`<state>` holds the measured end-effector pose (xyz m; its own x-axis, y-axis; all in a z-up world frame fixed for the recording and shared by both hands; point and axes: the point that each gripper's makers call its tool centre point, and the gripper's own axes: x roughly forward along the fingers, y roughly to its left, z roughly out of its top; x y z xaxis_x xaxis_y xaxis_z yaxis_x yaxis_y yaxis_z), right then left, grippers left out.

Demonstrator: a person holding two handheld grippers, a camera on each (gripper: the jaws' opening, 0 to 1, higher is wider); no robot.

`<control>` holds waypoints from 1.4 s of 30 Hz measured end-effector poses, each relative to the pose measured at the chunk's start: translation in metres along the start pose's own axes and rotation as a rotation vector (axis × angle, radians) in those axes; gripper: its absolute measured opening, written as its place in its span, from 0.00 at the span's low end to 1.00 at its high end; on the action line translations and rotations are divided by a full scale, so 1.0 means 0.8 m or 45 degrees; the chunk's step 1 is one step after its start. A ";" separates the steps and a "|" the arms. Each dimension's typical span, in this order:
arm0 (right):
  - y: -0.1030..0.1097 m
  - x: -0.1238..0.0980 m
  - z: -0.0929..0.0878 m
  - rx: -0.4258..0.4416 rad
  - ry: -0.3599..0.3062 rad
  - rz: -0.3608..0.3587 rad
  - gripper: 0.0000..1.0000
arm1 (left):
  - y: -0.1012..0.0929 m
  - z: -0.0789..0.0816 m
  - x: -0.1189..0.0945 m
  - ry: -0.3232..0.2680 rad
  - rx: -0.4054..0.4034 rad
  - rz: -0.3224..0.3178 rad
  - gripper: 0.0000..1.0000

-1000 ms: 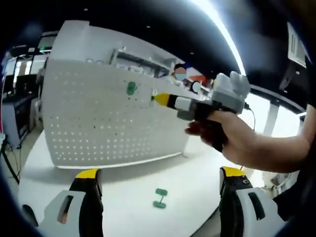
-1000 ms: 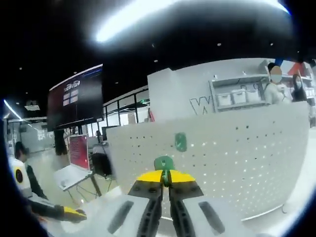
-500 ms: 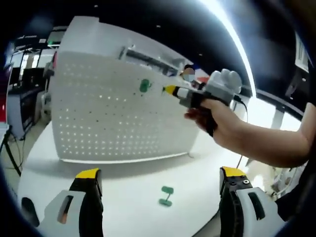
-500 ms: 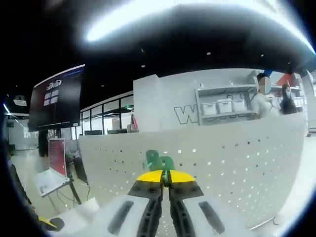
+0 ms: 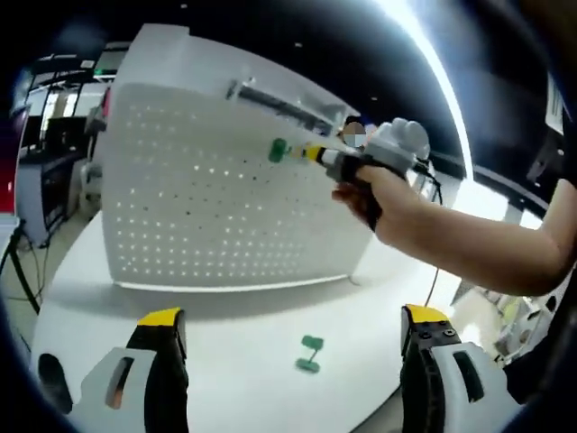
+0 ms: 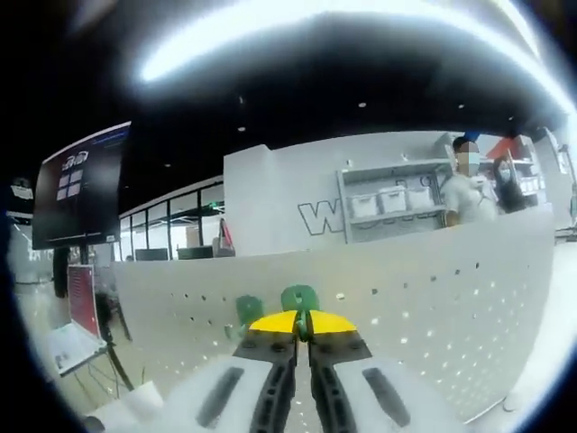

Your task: Insert the hook assembly into the mounting plate slot until the hook locks in place.

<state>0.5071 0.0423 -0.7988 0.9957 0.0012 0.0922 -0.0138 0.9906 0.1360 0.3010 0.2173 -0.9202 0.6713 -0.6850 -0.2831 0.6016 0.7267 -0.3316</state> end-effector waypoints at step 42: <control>-0.007 -0.013 0.058 0.184 -0.079 -0.045 0.21 | -0.008 -0.006 -0.004 0.033 0.028 0.029 1.00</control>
<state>0.4923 0.0306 -0.7545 0.9883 -0.0464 0.1450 0.0039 0.9599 0.2804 0.2928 0.2146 -0.9212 0.6734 -0.6693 -0.3138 0.5961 0.7428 -0.3049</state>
